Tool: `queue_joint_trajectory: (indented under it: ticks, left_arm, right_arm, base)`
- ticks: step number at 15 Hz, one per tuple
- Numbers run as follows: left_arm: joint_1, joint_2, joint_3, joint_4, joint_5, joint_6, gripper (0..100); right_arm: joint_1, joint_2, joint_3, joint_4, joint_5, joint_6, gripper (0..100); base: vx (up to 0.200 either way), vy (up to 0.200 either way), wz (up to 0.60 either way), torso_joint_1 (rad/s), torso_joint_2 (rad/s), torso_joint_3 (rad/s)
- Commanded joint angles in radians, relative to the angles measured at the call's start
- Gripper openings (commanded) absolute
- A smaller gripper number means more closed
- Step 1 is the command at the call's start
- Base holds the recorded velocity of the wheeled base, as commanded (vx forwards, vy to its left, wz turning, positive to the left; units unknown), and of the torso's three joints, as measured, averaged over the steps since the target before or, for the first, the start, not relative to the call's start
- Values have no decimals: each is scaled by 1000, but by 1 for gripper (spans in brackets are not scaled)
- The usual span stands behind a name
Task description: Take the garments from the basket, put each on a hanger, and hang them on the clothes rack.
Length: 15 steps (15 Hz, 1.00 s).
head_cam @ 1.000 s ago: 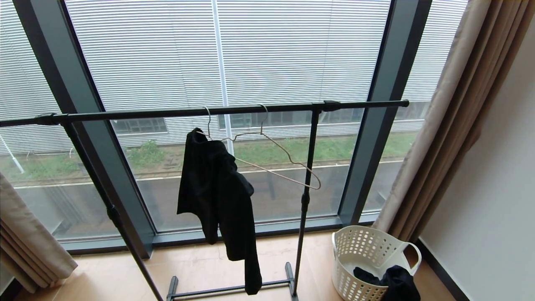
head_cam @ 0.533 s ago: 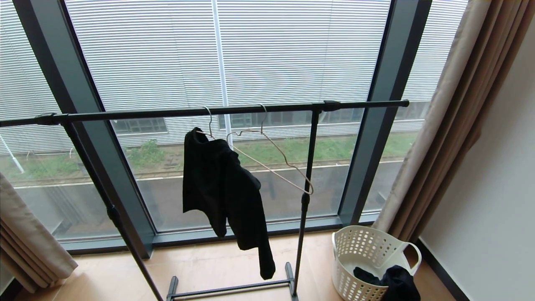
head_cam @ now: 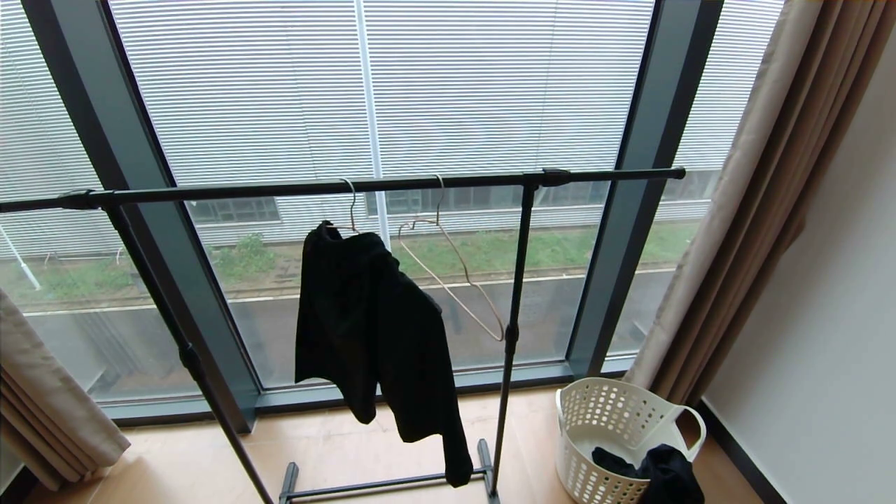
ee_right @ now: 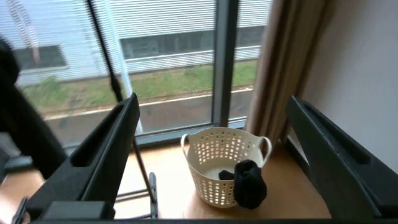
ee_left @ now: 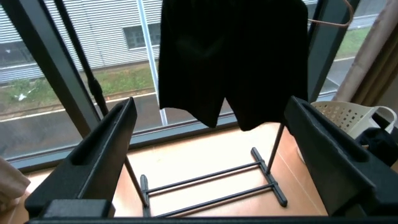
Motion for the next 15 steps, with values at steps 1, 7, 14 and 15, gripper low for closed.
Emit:
queue_joint_trajectory:
  ticks: [1, 7, 14, 15]
  left_arm:
    - [0, 4, -2, 1, -2, 1, 100]
    - [0, -2, -2, 1, -2, 0, 100]
    - [2, -3, -2, 1, -2, 0, 100]
    - [2, -3, -2, 1, -2, 0, 100]
  right_arm:
    - [0, 2, -4, 12, 52, -47, 100]
    - [-1, 1, -4, 12, 50, -31, 100]
    - [0, 1, -4, 12, 52, -36, 100]
    - [0, 1, -4, 12, 50, -36, 100]
  base:
    - [0, 0, 0, 0, 0, 0]
    - [0, 0, 0, 0, 0, 0]
    - [0, 0, 0, -57, 129, 65]
    - [0, 0, 0, -163, 349, 188]
